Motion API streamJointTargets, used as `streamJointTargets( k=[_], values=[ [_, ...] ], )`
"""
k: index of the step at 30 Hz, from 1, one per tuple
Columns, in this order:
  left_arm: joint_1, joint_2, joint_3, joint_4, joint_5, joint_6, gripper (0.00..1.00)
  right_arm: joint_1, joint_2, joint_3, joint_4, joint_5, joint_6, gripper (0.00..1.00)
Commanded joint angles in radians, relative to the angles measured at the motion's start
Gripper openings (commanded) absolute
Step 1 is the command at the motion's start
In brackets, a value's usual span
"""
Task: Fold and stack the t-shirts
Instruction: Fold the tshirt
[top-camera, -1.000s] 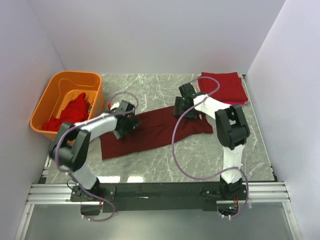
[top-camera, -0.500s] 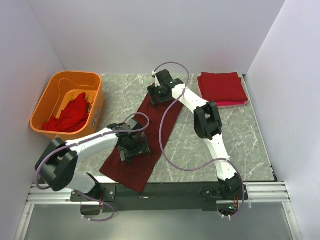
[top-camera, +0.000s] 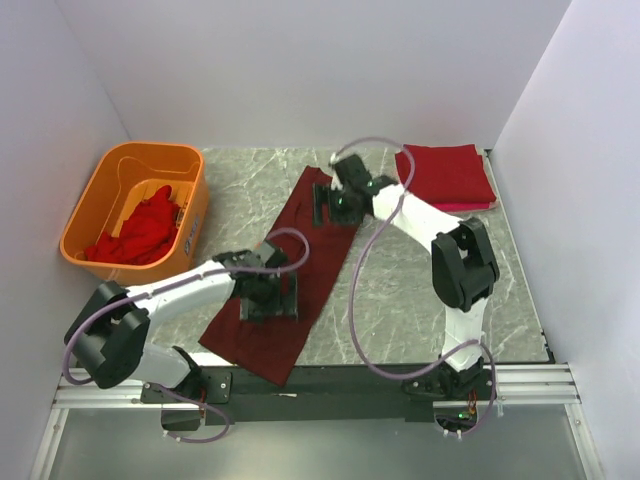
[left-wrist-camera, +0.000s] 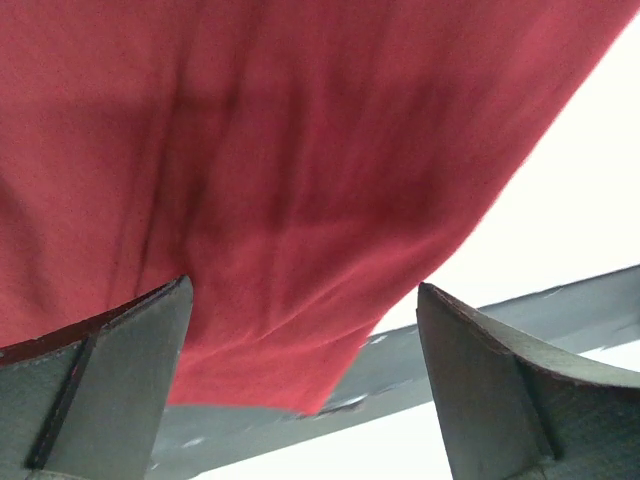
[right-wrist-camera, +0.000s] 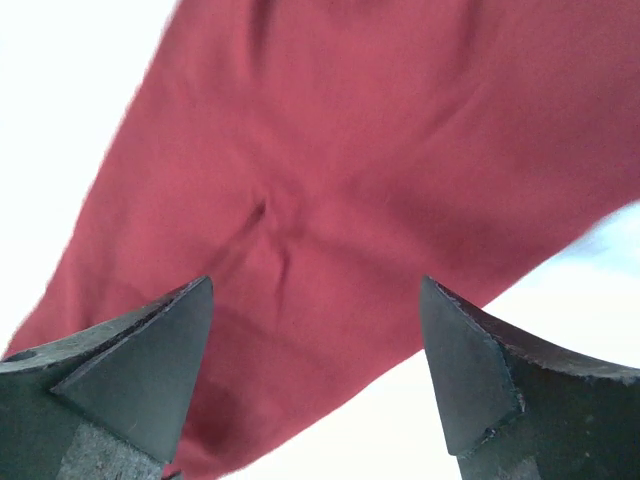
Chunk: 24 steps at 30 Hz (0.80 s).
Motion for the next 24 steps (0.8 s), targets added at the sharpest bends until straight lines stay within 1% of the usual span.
streamJointTargets(
  k=[1,3,6,7,10,11,12,14,15,17,18,20,21,22,23,24],
  values=[
    [-0.048,-0.04,-0.06,0.036,0.089,0.07,0.99,0.052,-0.039,-0.12,0.083,-0.04,0.093,0.9],
    [-0.06,-0.032,-0.074,0.035,0.087,0.073,0.99,0.054,-0.013,-0.135,0.088,-0.057,0.103,0.9],
    [-0.066,0.014,-0.085,0.051,0.101,0.076,0.99,0.045,0.054,-0.103,0.06,-0.011,0.119,0.9],
    [-0.069,0.038,-0.079,0.082,0.126,0.078,1.0,0.038,0.075,-0.089,0.056,-0.017,0.114,0.9],
    [-0.074,0.066,-0.07,0.13,0.153,0.072,0.99,-0.005,0.164,-0.008,0.025,-0.038,0.106,0.9],
    [-0.074,0.089,-0.065,0.169,0.175,0.071,0.99,-0.018,0.189,0.022,-0.015,-0.038,0.102,0.9],
    [-0.075,0.101,-0.059,0.192,0.184,0.071,0.99,-0.038,0.236,0.082,-0.027,-0.04,0.096,0.9],
    [-0.077,0.156,-0.022,0.234,0.21,0.075,1.0,-0.058,0.281,0.138,-0.052,-0.052,0.068,0.9],
    [-0.077,0.179,-0.002,0.272,0.224,0.084,0.99,-0.081,0.337,0.221,-0.07,-0.055,0.06,0.9],
    [-0.077,0.25,0.062,0.306,0.248,0.09,0.99,-0.106,0.407,0.33,-0.136,-0.073,0.038,0.9],
    [-0.077,0.275,0.082,0.332,0.256,0.101,0.99,-0.135,0.484,0.463,-0.165,-0.08,0.03,0.9],
    [-0.077,0.349,0.162,0.34,0.249,0.108,0.99,-0.161,0.571,0.628,-0.275,-0.096,0.018,0.9],
    [-0.077,0.374,0.186,0.343,0.239,0.116,0.99,-0.175,0.641,0.765,-0.295,-0.118,0.014,0.9],
    [-0.077,0.423,0.246,0.34,0.221,0.113,0.99,-0.195,0.666,0.817,-0.3,-0.141,0.001,0.9],
    [-0.077,0.448,0.28,0.329,0.209,0.111,0.99,-0.205,0.683,0.851,-0.268,-0.187,-0.002,0.9],
    [-0.077,0.469,0.312,0.314,0.203,0.111,0.99,-0.212,0.677,0.837,-0.236,-0.202,0.002,0.9]
  ],
)
